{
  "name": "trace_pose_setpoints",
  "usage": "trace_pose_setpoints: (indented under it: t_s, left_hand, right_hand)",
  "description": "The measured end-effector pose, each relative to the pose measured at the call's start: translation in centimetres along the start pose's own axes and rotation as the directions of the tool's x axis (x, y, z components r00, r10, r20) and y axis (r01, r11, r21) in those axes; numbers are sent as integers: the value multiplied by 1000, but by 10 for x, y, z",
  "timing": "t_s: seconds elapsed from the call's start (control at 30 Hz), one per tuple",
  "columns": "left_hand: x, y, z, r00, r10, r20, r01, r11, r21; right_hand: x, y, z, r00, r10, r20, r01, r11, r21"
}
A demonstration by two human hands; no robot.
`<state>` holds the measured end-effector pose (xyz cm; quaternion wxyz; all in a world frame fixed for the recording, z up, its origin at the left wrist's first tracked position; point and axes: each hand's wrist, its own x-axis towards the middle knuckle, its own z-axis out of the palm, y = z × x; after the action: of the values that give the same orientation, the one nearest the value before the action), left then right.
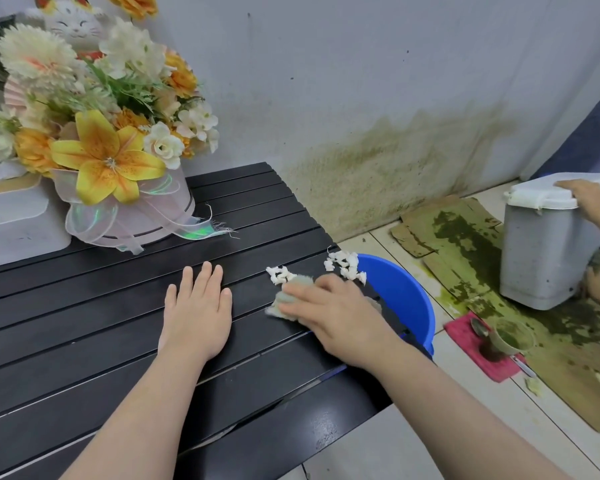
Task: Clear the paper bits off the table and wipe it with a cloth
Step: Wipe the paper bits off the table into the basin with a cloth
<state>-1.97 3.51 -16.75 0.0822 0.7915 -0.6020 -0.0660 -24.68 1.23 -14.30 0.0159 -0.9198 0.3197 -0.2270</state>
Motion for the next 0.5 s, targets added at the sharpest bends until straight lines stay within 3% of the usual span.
trace_pose_setpoints:
  t_s: [0.07,0.2,0.33,0.43,0.5]
  left_hand:
    - [0,0,0,1000,-1,-4,1,1000,-7]
    - [-1,1,0,1000,-2,10,3,1000,-16]
    - [9,-5,-9,1000,-4,-21,2,997,-82]
    - [13,-9,-9,999,12,-46,-14,1000,-28]
    - [15,-10,-6,1000,4,-25,-4,1000,-7]
  right_hand:
    - [-2,9,3,1000,14,3,-14,1000,-8]
    - [3,37,-3,970,240,48,-240,971,-4]
    - [20,43,-28,885,428,-182,-377,890,258]
    - [52,15,-22,877,390,-279,-331,914,236]
    - [67,-17,2,918,340,-206,-326,940,99]
